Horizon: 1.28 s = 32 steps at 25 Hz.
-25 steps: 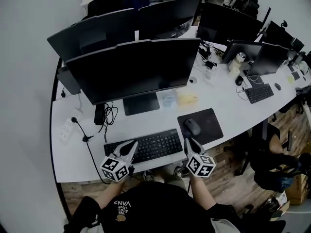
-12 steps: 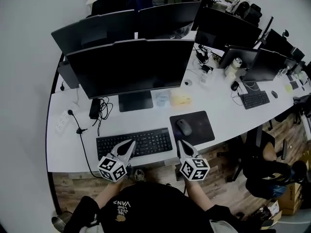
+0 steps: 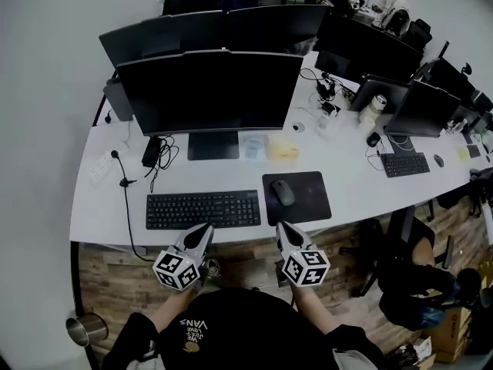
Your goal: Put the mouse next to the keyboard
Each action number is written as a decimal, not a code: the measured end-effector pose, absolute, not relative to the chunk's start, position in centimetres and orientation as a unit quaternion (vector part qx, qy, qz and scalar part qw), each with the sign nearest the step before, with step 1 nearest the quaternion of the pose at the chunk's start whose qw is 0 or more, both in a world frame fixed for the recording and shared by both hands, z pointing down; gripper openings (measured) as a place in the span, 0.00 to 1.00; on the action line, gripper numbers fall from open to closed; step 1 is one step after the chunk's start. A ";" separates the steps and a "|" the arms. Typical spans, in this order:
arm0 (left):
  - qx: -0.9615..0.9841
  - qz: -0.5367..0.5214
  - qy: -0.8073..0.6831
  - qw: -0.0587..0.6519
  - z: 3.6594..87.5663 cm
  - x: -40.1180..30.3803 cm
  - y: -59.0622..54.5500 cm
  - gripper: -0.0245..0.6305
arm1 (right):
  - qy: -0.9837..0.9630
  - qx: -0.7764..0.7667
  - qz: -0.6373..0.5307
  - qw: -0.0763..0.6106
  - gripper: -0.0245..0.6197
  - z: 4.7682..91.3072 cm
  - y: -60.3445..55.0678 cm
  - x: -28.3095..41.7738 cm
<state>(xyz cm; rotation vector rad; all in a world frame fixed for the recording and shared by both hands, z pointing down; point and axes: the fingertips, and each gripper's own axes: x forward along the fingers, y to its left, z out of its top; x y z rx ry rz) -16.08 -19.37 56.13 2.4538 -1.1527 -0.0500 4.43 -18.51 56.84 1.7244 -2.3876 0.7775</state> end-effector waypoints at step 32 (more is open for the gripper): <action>0.858 -0.017 -0.472 0.202 56.2 -13.0 -7.9 0.04 | -0.823 0.505 0.249 0.072 0.05 57.9 -9.9 6.8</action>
